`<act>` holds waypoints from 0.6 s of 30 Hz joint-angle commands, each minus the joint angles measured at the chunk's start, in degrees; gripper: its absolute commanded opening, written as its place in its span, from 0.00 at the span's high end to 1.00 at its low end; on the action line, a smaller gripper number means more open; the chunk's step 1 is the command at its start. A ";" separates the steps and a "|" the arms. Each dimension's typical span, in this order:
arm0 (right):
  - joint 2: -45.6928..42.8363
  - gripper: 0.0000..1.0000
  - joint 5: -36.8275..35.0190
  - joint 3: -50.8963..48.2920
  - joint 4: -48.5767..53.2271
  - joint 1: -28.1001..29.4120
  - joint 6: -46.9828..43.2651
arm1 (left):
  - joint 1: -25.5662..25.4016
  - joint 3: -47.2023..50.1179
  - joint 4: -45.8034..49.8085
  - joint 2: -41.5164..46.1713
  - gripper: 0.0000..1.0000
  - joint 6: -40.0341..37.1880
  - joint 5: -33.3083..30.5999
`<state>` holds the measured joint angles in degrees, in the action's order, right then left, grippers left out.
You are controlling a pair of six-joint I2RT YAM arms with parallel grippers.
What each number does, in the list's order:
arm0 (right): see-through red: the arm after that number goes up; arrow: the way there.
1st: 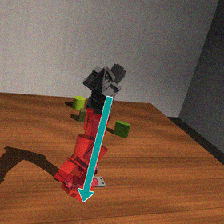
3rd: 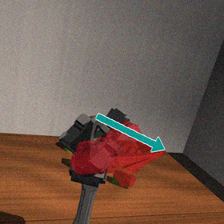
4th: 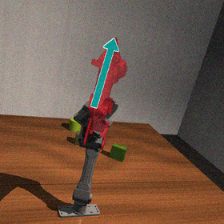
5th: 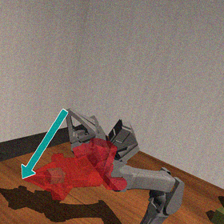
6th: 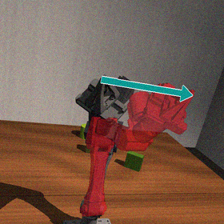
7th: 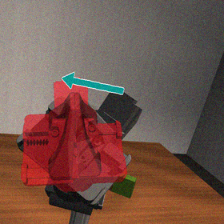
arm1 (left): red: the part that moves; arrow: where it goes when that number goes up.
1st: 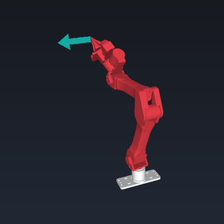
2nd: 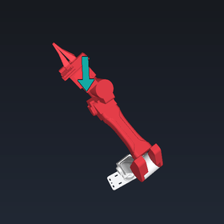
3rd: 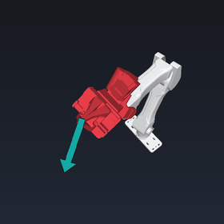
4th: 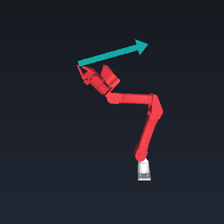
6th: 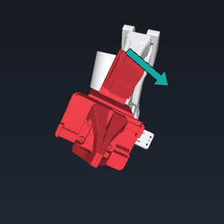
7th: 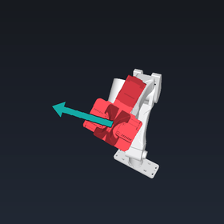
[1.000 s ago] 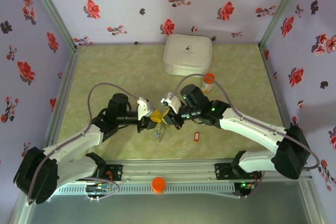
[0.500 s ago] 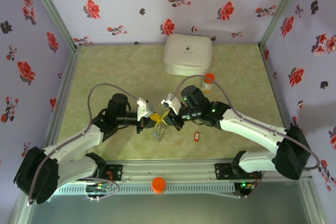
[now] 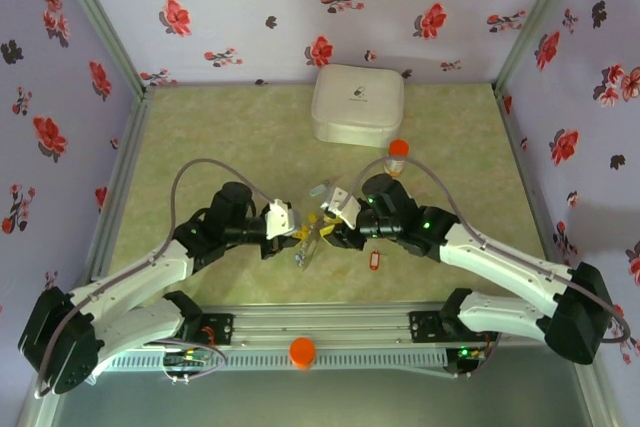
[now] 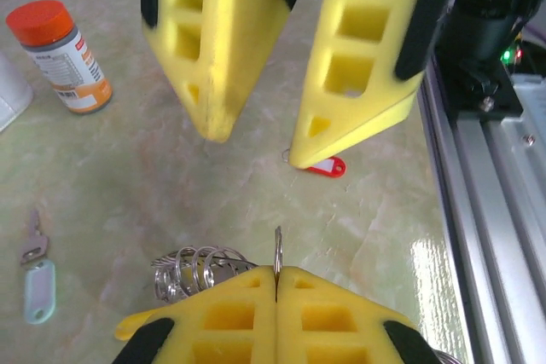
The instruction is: Put the keys on the keyring
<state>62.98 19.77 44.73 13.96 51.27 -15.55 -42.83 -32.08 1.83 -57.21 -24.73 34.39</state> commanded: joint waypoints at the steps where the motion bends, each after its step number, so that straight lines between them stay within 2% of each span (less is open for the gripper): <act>1: 0.98 0.68 2.46 -0.62 -0.46 0.15 -5.70 | -1.39 -2.48 3.67 0.99 1.00 -7.67 -4.79; 7: 3.35 0.70 7.18 -2.17 -6.04 0.77 -6.88 | -3.94 -2.67 4.67 2.19 1.00 -10.30 -6.62; 13: 5.33 0.73 7.27 -2.70 -10.07 1.64 -7.00 | -4.66 -2.64 4.99 2.35 1.00 -10.79 -7.25; 18: 5.41 0.88 7.40 -3.73 -12.38 2.30 -7.53 | -4.89 -3.15 5.95 2.44 1.00 -11.02 -7.32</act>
<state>68.18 25.98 41.91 4.86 52.99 -22.20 -47.22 -33.26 5.96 -55.53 -34.26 27.46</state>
